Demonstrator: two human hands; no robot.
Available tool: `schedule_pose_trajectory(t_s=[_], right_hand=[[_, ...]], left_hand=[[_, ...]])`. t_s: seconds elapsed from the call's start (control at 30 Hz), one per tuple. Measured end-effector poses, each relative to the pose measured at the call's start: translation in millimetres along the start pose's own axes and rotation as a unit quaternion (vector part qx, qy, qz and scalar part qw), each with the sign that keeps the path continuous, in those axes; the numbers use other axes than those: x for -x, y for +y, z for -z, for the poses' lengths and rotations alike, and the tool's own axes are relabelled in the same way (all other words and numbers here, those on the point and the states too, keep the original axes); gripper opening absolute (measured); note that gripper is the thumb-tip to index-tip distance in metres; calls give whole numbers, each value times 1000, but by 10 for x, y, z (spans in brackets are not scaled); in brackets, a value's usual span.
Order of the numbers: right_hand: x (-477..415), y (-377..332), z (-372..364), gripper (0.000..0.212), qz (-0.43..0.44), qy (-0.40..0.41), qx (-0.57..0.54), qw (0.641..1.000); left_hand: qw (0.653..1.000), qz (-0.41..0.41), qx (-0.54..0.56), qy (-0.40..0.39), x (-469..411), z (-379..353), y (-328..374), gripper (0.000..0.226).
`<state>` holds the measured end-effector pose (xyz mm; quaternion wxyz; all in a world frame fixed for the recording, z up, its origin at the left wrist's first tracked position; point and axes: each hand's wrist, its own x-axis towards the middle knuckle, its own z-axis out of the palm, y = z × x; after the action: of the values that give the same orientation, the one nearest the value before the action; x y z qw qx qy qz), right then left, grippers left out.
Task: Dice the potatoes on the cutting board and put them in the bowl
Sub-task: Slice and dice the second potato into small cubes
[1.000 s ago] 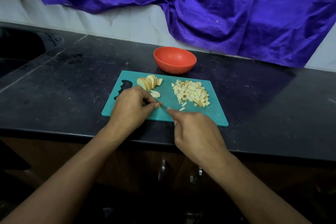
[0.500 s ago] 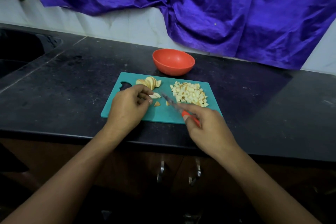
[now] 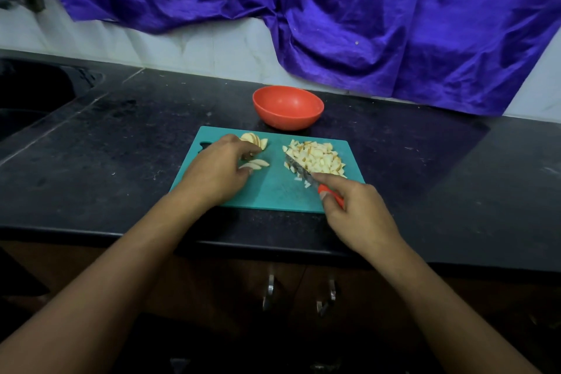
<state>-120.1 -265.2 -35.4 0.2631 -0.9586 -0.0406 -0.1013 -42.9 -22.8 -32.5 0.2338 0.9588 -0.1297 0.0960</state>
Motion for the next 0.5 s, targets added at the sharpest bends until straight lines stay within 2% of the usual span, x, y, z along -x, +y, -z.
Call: schedule_pose_trajectory(t_s=[0.1, 0.17, 0.33, 0.5], right_hand=[[15, 27, -9, 39, -3, 9, -30, 1000], [28, 26, -28, 39, 3, 17, -32, 999], [33, 36, -45, 40, 7, 25, -42, 999], [39, 26, -50, 41, 5, 22, -32, 999]], left_hand=[[994, -23, -70, -83, -133, 84, 25, 43], [992, -38, -77, -95, -160, 97, 25, 35], [997, -37, -55, -24, -70, 60, -74, 20], [998, -6, -24, 53, 74, 6, -125, 14]])
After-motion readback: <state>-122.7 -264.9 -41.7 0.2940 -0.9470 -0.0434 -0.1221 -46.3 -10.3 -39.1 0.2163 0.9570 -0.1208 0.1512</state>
